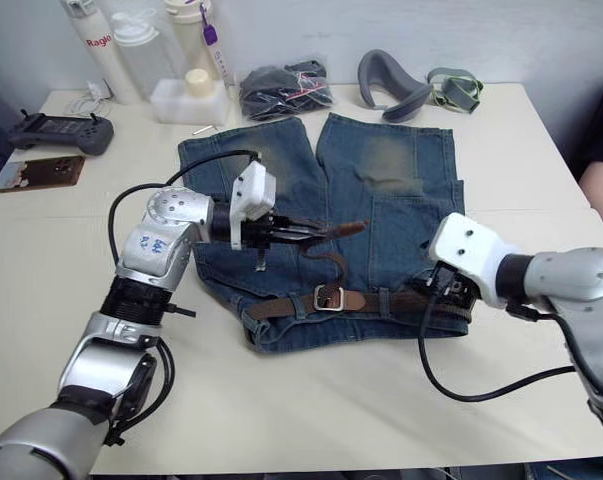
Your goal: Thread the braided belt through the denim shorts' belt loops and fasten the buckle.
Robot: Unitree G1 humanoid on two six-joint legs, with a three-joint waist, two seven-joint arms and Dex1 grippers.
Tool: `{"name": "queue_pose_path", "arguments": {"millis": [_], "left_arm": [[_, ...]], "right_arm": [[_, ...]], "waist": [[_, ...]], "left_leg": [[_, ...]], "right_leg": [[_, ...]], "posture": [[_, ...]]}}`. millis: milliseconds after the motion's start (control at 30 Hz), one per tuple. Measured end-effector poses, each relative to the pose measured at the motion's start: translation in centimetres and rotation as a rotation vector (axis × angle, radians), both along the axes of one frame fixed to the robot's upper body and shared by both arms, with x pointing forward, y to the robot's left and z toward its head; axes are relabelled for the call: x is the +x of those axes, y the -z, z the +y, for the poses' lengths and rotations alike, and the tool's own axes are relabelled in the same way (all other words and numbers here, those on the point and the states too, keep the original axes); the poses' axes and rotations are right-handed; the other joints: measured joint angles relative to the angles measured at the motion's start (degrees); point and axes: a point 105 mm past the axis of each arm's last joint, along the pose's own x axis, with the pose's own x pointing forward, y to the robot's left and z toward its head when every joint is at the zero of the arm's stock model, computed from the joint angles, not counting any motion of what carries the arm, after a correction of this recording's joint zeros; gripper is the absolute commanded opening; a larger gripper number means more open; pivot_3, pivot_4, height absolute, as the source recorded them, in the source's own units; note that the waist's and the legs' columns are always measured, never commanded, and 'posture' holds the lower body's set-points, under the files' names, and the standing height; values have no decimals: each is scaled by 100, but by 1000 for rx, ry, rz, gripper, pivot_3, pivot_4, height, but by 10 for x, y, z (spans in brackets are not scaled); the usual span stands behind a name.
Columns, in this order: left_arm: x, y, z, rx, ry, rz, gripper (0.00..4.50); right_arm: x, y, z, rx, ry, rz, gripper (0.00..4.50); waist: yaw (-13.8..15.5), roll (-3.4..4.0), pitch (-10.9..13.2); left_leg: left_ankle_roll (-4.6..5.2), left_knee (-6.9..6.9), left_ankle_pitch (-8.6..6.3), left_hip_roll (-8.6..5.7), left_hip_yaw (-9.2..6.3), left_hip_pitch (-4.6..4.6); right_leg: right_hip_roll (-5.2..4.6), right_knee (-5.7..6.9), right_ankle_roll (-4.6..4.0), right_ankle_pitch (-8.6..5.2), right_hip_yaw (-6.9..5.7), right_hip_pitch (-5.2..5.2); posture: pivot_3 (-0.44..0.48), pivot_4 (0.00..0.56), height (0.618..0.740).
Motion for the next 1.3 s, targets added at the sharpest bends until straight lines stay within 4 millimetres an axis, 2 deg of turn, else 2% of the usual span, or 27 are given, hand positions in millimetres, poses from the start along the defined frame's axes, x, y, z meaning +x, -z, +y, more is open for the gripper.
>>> {"name": "queue_pose_path", "arguments": {"millis": [67, 167, 300, 533, 633, 767, 933, 1033, 1200, 1300], "left_arm": [[-3, 4, 9, 84, 54, -107, 0], [5, 12, 23, 206, 88, -227, 0], [11, 7, 18, 277, 155, -365, 0], [15, 18, 8, 334, 223, -422, 0], [19, 13, 0, 346, 242, -454, 0], [26, 11, -4, 359, 231, -459, 0], [36, -17, -10, 337, 183, -504, 0], [37, -17, -12, 362, 200, -537, 0], [37, -4, -14, 412, 226, -548, 0], [38, 2, -12, 442, 228, -548, 0]], "right_arm": [[-7, 9, 1, -31, -20, 28, 3245], [-17, 24, 19, -50, -92, 35, 3245], [-19, 44, 43, -82, -155, -28, 3245], [-10, 65, 54, -110, -135, -104, 3245], [-6, 74, 58, -116, -127, -113, 3245], [0, 74, 62, -114, -122, -157, 3245], [5, 74, 67, -114, -117, -218, 3245], [8, 74, 69, -95, -102, -240, 2421], [12, 72, 69, -81, -77, -263, 51], [15, 68, 68, -71, -62, -278, 51]], "waist": [[20, 0, 0], [16, -7, 4], [9, -20, 12], [-16, -30, 17], [-17, -30, 18], [-36, -39, 22], [-97, -56, 31], [-161, -56, 31], [-159, -57, 32], [-154, -57, 31]], "left_leg": [[2, 2, 1, -1, 1, 0], [7, 24, 0, -2, 3, -2], [19, 68, -5, -2, 2, -10], [35, 102, -7, -5, 3, -12], [38, 108, -3, -8, 6, -11], [39, 118, -2, -8, 6, -11], [39, 128, 5, -8, 6, -9], [40, 128, 14, -8, 7, -6], [34, 125, 24, -8, 8, -10], [35, 131, 24, -9, 10, -12]], "right_leg": [[0, 4, 0, 0, -1, 0], [-1, 8, 0, 0, 1, -2], [-5, 23, 5, 3, 2, 0], [-9, 62, 14, 8, 12, -6], [-11, 73, 14, 8, 15, -7], [-11, 86, 14, 8, 16, -9], [-12, 108, 13, 8, 18, -13], [-14, 117, 11, 10, 20, -14], [-13, 134, 9, 11, 24, -29], [-14, 140, 9, 11, 26, -30]], "posture": [[0, 150, 740], [0, 150, 740], [0, 150, 740], [0, 150, 740], [0, 150, 740], [0, 150, 740], [0, 150, 740], [0, 150, 740], [0, 150, 740], [0, 150, 740]]}}
